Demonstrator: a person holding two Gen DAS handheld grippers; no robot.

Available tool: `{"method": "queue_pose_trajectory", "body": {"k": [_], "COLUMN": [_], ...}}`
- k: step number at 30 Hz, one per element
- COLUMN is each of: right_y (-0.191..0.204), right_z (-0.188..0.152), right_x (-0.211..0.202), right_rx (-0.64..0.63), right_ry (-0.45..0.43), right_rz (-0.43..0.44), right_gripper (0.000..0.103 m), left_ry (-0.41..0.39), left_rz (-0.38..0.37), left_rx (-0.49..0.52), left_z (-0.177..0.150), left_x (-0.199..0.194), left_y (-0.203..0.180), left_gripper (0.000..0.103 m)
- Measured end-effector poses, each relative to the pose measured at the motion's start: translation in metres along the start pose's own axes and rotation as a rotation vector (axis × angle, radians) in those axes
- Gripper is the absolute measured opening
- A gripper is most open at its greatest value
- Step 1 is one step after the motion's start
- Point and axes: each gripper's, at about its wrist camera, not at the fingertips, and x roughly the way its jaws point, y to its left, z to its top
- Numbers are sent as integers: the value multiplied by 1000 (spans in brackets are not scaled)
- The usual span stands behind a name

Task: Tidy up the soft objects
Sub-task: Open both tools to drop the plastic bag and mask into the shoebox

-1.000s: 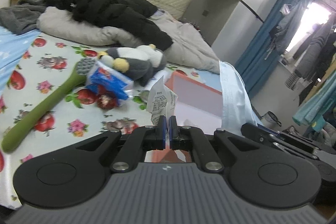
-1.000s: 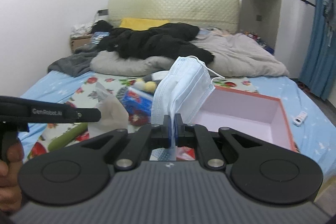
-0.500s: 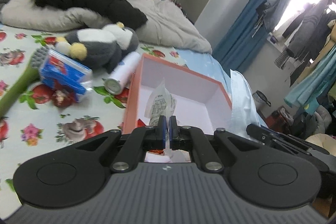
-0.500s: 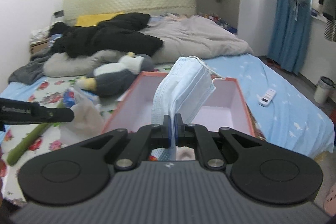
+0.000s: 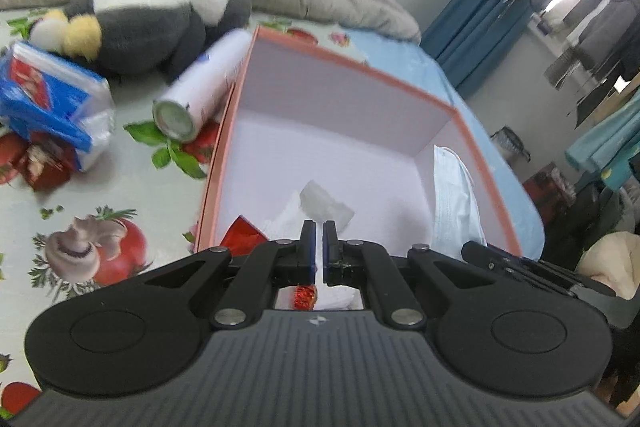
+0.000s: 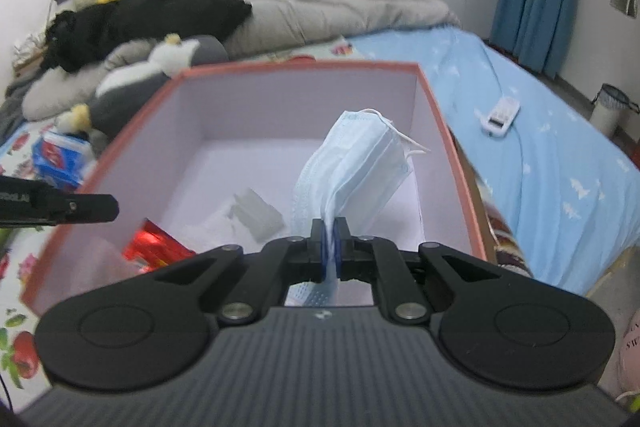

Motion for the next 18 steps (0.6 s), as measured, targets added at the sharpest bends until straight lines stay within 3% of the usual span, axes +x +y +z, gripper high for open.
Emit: {"method": "queue_pose_trajectory", "body": {"k": [4, 6, 8, 12, 18], "right_y": [-7, -8, -9, -5, 0], "right_z": [-4, -7, -10, -12, -3], "right_x": [20, 27, 29, 25, -2], "right_rx": [40, 56, 72, 62, 66], "right_ry": [59, 79, 79, 73, 13], "right_rz": [23, 25, 41, 41, 53], "right_gripper": [14, 29, 36, 37, 37], "left_ry": [38, 50, 54, 47, 17], "left_rz": [6, 7, -2, 47, 33], "left_rx": [8, 13, 23, 116, 81], "left_z": [-1, -1, -1, -4, -4], "left_x": [22, 30, 32, 31, 5], "left_y": [4, 6, 4, -7, -3], "left_gripper": [4, 5, 5, 5, 5]}}
